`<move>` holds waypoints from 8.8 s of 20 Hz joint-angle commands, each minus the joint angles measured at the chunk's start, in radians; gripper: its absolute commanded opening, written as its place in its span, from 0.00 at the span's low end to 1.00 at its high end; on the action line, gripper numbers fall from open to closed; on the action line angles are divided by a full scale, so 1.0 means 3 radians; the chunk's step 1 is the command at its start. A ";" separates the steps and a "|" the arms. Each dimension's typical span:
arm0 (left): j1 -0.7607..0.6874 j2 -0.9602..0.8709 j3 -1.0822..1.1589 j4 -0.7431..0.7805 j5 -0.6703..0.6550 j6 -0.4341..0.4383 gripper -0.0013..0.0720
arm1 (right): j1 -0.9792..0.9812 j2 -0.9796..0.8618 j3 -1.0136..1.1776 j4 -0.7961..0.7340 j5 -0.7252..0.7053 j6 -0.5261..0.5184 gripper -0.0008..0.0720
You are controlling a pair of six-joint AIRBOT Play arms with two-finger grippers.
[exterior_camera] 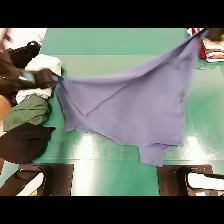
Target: Fold the shirts.
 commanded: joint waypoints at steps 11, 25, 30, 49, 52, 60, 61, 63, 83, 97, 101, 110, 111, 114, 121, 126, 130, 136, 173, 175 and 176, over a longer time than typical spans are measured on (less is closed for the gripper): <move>0.0003 -0.1724 0.0039 0.0058 0.0991 0.0312 0.56 | 0.0230 -0.1226 -0.0106 -0.0076 -0.0393 0.0122 0.42; 0.0676 -0.1225 0.0062 0.0961 -0.1217 0.0626 0.57 | -0.0328 -0.0175 -0.1254 0.0041 0.0556 0.0076 0.63; 0.0676 -0.1227 -0.0637 0.0839 -0.0757 0.0718 0.57 | -0.0404 0.0435 -0.2220 0.0136 0.0100 0.0075 0.63; 0.0676 -0.1223 -0.0587 0.0225 -0.0744 0.1059 0.05 | -0.1077 0.1369 -0.3396 -0.0084 0.0408 0.0121 0.63; 0.0676 -0.1223 -0.0567 0.0212 -0.0690 0.1059 0.05 | -0.1483 0.1526 -0.3986 -0.0186 0.0477 0.0153 0.63; 0.0676 -0.1223 -0.0567 0.0215 -0.0598 0.1058 0.05 | -0.1254 0.1207 -0.4645 0.0275 0.0050 0.0050 0.59; 0.0676 -0.1223 -0.0567 0.0215 -0.0599 0.1058 0.05 | -0.1169 0.1198 -0.4643 0.0270 -0.0019 0.0051 0.50; 0.0676 -0.1223 -0.0567 0.0215 -0.0605 0.1057 0.05 | -0.1067 0.1258 -0.4643 0.0244 -0.0120 0.0050 0.21; 0.0678 0.0060 0.3822 -0.0015 -0.0841 0.0282 0.05 | -0.1050 0.2223 0.0354 0.0242 -0.0284 0.0020 0.03; 0.0676 0.0092 0.2037 -0.0027 -0.1006 0.0177 0.05 | -0.0821 0.1177 0.0076 -0.0272 0.0738 0.0225 0.03; 0.0676 -0.0511 0.0875 -0.0031 -0.0977 0.0356 0.05 | -0.0470 0.0418 -0.0547 -0.0284 0.0771 0.0214 0.03; 0.0338 -0.2276 0.1451 -0.0034 0.0053 0.0581 0.05 | -0.0388 -0.1157 0.0144 -0.0251 0.0278 0.0240 0.03; 0.0271 -0.2411 0.1680 0.0003 0.0130 0.0617 0.05 | -0.0388 -0.1242 0.0303 -0.0253 0.0238 0.0240 0.03; 0.0245 -0.2539 0.1996 -0.0018 0.0370 0.0595 0.05 | -0.0398 -0.1280 0.0542 -0.0261 0.0031 0.0239 0.03; 0.0357 -0.2533 0.2018 0.0359 -0.0435 0.0652 0.05 | -0.0458 -0.0829 -0.0303 -0.0380 -0.0128 0.0202 0.03; 0.0207 -0.2532 0.1530 0.0614 -0.0577 0.0647 0.05 | -0.0459 -0.0445 -0.1325 -0.0373 -0.0324 0.0200 0.03; 0.0192 -0.2533 0.1213 0.0598 -0.0355 0.0519 0.05 | -0.0458 -0.0201 -0.1944 -0.0362 -0.0416 0.0200 0.03; 0.0196 -0.2452 0.1214 0.0726 -0.0729 0.0421 0.70 | -0.0493 0.0008 -0.2144 -0.0338 -0.0221 0.0203 0.56; 0.0195 -0.0662 -0.1073 0.0573 -0.0538 0.0362 0.05 | -0.1541 0.1769 -0.4615 -0.0506 0.0703 0.0165 0.70; 0.0195 -0.0662 -0.1073 0.0575 -0.0505 0.0361 0.05 | -0.1362 0.1769 -0.4785 -0.0500 0.0571 0.0193 0.70; 0.0195 -0.0662 -0.1073 0.0575 -0.0473 0.0360 0.05 | -0.1249 0.1769 -0.4835 -0.0455 0.0525 0.0212 0.68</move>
